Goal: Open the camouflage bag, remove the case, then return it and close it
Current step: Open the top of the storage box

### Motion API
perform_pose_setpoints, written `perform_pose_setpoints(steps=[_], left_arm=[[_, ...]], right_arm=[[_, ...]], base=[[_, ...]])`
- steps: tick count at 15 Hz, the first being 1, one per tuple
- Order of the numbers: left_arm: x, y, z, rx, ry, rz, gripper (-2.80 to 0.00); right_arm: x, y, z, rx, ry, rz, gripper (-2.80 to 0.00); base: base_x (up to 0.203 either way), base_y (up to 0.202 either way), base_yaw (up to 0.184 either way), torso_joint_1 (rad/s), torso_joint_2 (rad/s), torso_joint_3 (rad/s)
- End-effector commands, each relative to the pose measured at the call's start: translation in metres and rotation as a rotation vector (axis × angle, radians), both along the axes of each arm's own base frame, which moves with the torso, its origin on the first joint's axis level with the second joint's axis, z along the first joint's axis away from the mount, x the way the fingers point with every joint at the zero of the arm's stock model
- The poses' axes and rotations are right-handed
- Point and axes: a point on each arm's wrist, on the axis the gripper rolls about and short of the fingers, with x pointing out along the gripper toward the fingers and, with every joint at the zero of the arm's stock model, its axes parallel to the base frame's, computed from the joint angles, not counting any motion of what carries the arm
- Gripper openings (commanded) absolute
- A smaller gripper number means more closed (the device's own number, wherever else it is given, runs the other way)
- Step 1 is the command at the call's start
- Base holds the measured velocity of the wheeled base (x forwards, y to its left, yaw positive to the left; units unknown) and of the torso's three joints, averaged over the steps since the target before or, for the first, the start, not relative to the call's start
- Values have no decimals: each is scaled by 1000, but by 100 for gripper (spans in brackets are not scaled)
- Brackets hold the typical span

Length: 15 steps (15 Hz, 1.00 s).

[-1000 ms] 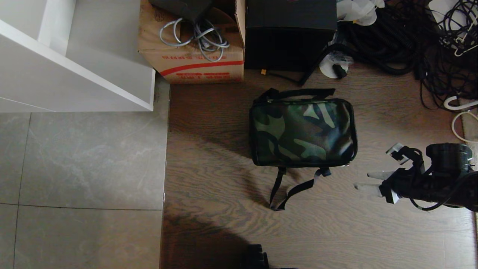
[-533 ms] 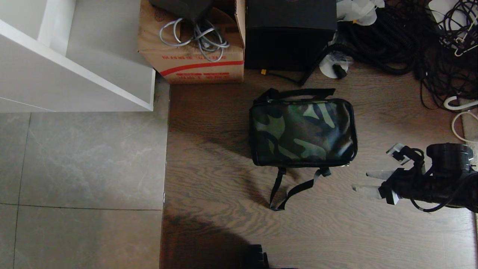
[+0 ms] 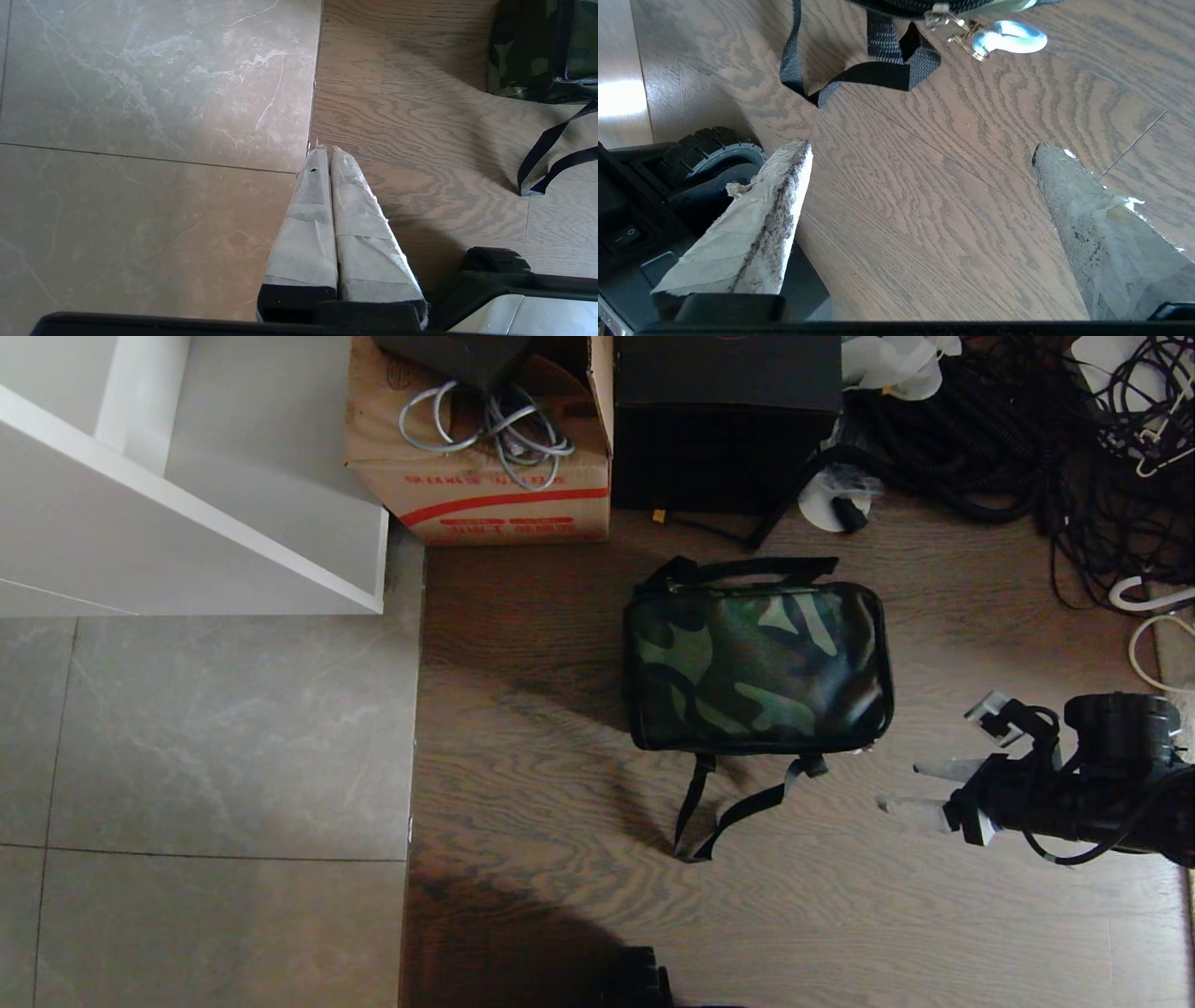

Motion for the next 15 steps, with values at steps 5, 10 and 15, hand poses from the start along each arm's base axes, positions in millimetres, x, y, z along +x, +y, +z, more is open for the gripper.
perform_pose_setpoints(steps=[5, 10, 15], left_arm=[[1, 0, -2, -1, 6, 1, -280], [1, 0, -2, -1, 7, 0, -280], [1, 0, -2, -1, 7, 1, -280]], right_arm=[[-1, 0, -1, 3, 3, 3, 0], [-4, 1, -1, 7, 11, 0, 0], [-6, 1, 2, 5, 2, 1, 0]], base=[[0, 0, 0, 0, 0, 0], [0, 0, 0, 0, 0, 0], [0, 0, 0, 0, 0, 0]])
